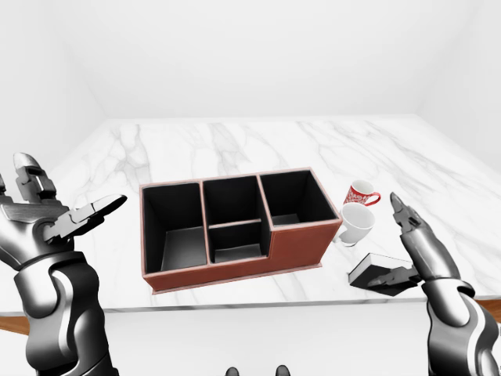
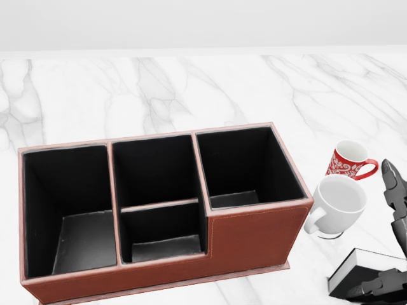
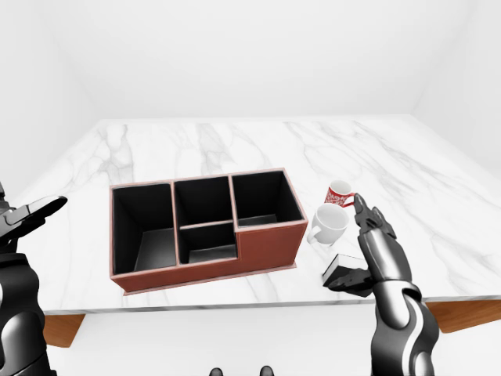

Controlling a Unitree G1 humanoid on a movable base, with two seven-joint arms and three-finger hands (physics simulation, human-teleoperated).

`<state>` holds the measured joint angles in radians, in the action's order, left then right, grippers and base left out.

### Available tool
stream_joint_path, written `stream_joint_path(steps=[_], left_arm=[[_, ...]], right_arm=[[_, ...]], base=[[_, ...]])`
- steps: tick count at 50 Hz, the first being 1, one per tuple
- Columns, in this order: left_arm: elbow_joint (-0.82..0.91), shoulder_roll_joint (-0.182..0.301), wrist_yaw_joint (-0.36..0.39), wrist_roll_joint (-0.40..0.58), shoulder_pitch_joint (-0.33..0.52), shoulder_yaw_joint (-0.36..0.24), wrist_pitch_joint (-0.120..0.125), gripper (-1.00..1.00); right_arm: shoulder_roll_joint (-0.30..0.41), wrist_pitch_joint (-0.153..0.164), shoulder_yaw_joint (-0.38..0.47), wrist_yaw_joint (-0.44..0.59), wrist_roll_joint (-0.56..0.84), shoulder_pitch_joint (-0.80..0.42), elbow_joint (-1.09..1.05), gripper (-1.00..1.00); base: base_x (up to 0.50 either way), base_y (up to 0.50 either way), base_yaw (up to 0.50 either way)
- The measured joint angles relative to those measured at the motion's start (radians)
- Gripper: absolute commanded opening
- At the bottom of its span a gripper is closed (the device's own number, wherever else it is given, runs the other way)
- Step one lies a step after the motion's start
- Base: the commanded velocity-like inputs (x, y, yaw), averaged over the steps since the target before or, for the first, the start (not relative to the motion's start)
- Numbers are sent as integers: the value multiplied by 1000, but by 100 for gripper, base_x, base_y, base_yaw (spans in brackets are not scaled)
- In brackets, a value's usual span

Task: Pick up the book and place it in the right compartment of the caddy.

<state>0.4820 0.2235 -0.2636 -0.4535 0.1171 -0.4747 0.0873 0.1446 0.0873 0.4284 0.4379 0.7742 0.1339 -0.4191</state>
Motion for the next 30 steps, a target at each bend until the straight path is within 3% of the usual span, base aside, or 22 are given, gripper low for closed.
stream_joint_path(steps=[30], left_arm=[[-4,-1,0,6,3,5,0,100]], right_arm=[[81,0,-31,-101,217,-31,196,100]], base=[[0,0,0]])
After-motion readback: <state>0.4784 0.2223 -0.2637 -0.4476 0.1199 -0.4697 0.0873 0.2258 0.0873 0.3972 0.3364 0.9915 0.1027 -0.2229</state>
